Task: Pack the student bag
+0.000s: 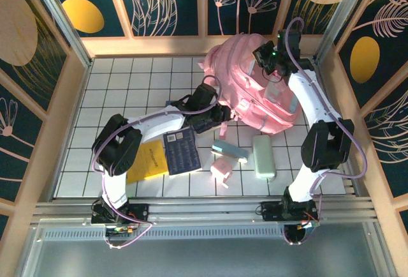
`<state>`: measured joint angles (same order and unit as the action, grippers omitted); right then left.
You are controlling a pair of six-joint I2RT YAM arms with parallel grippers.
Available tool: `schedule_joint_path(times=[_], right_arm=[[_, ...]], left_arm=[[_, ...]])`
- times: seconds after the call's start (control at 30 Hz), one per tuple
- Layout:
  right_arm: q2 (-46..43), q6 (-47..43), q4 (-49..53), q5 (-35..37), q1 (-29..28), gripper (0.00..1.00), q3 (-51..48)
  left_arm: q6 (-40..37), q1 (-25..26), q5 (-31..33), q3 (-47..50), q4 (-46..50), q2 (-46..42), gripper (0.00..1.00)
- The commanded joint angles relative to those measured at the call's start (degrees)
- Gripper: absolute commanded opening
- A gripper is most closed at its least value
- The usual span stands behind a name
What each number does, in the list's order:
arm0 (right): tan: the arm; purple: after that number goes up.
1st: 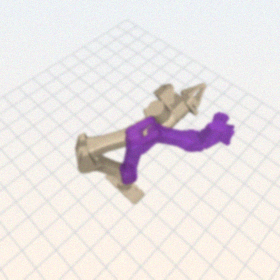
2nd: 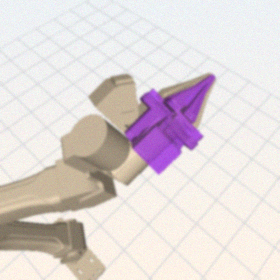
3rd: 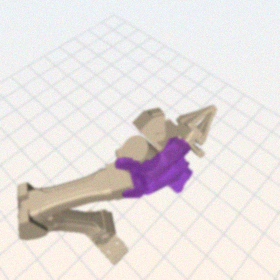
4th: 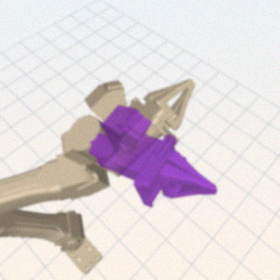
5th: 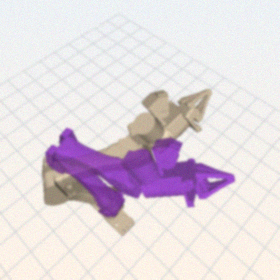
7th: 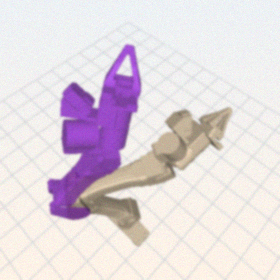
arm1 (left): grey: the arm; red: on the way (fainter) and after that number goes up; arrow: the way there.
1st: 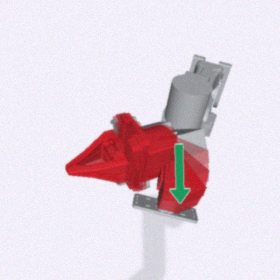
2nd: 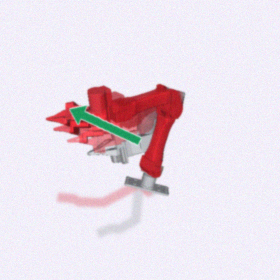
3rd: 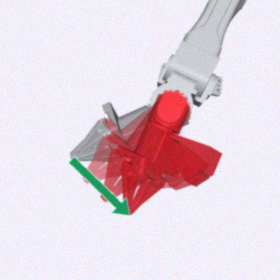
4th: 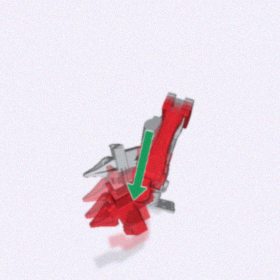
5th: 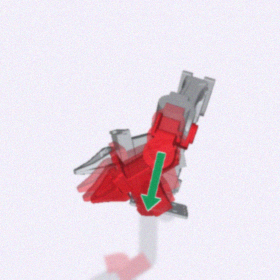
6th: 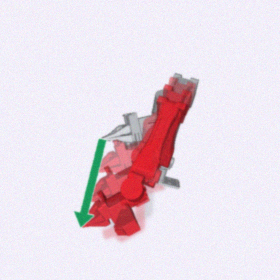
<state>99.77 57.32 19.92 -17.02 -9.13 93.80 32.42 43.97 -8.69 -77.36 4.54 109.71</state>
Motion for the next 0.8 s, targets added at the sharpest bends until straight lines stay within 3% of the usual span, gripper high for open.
schedule_joint_path(times=[0.0,0.37,0.53,0.63,0.77], right_arm=[[-2.76,0.53,-5.42,-1.97,-0.43,0.00,2.89],[-2.27,1.57,-5.33,-2.41,-0.45,0.00,2.80],[-2.12,2.06,-5.50,-2.82,-0.41,0.00,2.62],[-2.09,2.29,-5.60,-3.26,-0.40,0.00,2.44],[-2.11,2.36,-5.95,-3.64,-0.47,0.00,1.83]], left_arm=[[-1.83,1.37,0.33,-3.15,0.02,1.30,0.54],[-2.79,3.57,2.95,-7.80,3.45,5.48,0.46],[-3.20,3.67,4.36,-9.15,5.42,7.27,0.30],[-3.29,3.75,4.71,-9.41,5.57,8.09,0.31],[-3.18,3.75,4.21,-10.41,5.33,8.65,0.39]])
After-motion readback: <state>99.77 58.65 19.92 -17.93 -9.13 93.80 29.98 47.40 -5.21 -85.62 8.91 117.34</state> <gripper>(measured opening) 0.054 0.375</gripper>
